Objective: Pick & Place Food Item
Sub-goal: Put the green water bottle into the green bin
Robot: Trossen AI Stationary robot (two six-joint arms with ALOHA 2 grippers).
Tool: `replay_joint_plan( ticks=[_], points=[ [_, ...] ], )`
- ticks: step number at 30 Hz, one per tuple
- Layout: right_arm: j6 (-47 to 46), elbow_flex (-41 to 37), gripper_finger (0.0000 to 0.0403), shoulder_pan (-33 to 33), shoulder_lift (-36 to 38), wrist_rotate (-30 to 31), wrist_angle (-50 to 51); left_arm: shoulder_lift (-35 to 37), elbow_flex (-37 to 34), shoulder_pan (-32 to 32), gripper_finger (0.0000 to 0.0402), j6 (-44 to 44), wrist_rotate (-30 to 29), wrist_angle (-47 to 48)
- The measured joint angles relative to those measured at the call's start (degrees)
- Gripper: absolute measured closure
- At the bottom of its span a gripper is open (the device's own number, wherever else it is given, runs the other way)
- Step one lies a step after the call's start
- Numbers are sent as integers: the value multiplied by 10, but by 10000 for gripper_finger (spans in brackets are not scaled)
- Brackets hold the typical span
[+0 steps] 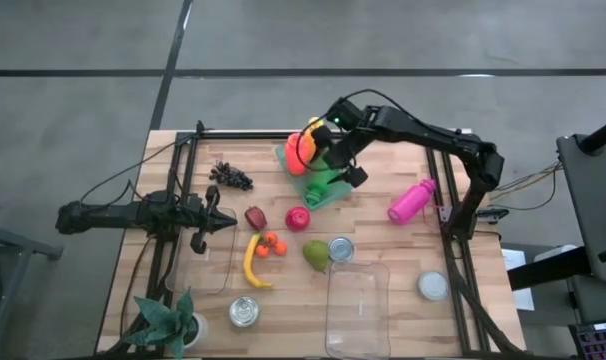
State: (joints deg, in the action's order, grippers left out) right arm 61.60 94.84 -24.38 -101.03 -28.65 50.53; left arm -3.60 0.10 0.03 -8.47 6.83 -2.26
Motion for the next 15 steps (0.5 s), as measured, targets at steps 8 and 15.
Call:
replay_joint_plan(
  ticks=[8,15],
  points=[
    [106,-7,49,41,-32,82,-15,0,0,0,401,0,0,0],
    [138,-11,49,51,-70,103,-10,0,0,0,401,0,0,0]
  ],
)
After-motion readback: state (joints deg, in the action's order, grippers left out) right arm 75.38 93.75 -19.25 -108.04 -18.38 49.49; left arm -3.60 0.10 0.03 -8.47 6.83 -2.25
